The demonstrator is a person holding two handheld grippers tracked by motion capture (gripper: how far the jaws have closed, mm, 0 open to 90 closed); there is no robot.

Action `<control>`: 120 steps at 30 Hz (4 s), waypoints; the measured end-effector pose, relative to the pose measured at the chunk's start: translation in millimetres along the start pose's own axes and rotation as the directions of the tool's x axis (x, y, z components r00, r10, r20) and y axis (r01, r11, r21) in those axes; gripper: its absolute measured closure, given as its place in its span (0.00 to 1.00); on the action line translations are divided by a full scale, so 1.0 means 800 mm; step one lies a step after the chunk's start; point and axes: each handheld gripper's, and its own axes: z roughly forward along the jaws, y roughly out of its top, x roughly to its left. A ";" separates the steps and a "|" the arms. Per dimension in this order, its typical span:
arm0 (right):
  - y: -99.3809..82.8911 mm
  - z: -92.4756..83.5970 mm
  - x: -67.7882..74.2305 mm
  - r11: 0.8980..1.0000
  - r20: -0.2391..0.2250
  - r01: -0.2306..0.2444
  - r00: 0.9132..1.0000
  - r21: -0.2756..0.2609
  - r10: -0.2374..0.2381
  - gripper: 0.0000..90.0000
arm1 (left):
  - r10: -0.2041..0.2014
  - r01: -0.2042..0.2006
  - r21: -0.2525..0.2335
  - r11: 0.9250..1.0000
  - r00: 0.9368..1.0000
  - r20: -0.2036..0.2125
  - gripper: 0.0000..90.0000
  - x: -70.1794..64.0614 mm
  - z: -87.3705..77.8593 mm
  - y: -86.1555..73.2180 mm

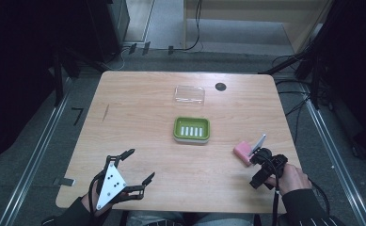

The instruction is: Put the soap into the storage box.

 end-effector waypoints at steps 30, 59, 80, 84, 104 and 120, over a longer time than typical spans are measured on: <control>0.055 -0.005 -0.014 1.000 -0.007 0.000 1.000 -0.026 0.000 0.06 | 0.004 -0.004 0.000 1.000 1.000 0.005 0.15 0.000 0.001 0.000; 0.108 0.006 -0.026 0.999 -0.030 0.013 0.999 -0.029 -0.014 0.06 | 0.004 -0.004 0.000 1.000 1.000 0.008 0.15 0.001 0.002 0.000; 0.119 0.011 -0.027 0.999 -0.037 0.043 0.998 -0.032 -0.044 0.28 | 0.003 -0.003 0.000 1.000 1.000 0.008 0.15 0.001 0.002 0.000; 0.118 0.010 -0.028 0.998 -0.037 0.045 0.998 -0.034 -0.046 0.32 | 0.003 -0.003 0.000 1.000 1.000 0.009 0.15 0.001 0.002 0.000; 0.119 0.011 -0.027 0.998 -0.034 0.051 0.998 -0.035 -0.052 0.43 | 0.002 -0.002 -0.003 1.000 1.000 0.008 0.15 0.001 0.002 0.000; 0.117 0.004 -0.028 0.997 -0.034 0.058 0.998 -0.049 -0.060 0.43 | 0.002 -0.002 -0.003 1.000 1.000 0.008 0.15 0.001 0.001 0.000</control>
